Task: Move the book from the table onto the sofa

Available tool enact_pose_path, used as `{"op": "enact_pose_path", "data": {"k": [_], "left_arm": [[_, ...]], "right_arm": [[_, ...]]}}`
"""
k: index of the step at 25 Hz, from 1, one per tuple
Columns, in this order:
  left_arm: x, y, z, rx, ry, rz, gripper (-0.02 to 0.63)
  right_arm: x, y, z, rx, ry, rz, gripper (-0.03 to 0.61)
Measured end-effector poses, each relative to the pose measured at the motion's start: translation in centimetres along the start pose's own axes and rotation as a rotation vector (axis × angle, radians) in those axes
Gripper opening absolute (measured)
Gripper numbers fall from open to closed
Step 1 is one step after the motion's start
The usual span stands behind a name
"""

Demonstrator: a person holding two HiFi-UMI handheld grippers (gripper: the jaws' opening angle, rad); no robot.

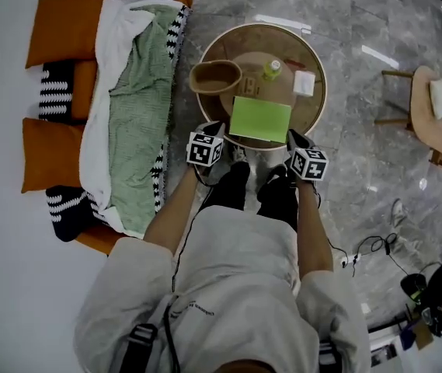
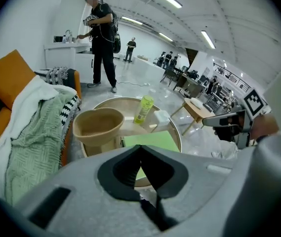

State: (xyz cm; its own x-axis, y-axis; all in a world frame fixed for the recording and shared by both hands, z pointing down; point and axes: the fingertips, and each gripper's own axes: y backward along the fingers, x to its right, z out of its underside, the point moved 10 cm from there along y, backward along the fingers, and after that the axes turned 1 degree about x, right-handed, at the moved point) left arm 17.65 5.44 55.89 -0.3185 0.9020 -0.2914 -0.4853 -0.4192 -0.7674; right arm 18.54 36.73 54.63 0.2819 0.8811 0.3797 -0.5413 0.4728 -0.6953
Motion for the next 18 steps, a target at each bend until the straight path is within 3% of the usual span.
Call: {"op": "enact_pose_path", "data": {"k": [3, 7, 18], "left_arm": [[-0.2, -1.5, 1.0, -0.031, 0.016, 0.008, 0.009], [-0.3, -3.5, 2.0, -0.046, 0.063, 0.024, 0.009], [-2.2, -9.3, 2.4, -0.088, 0.048, 0.039, 0.011]], "right_arm": [[0.6, -0.6, 1.5, 0.011, -0.064, -0.017, 0.008], [2.4, -1.4, 2.7, -0.030, -0.074, 0.013, 0.008], [6.8, -7.1, 4.5, -0.071, -0.109, 0.029, 0.009]]}}
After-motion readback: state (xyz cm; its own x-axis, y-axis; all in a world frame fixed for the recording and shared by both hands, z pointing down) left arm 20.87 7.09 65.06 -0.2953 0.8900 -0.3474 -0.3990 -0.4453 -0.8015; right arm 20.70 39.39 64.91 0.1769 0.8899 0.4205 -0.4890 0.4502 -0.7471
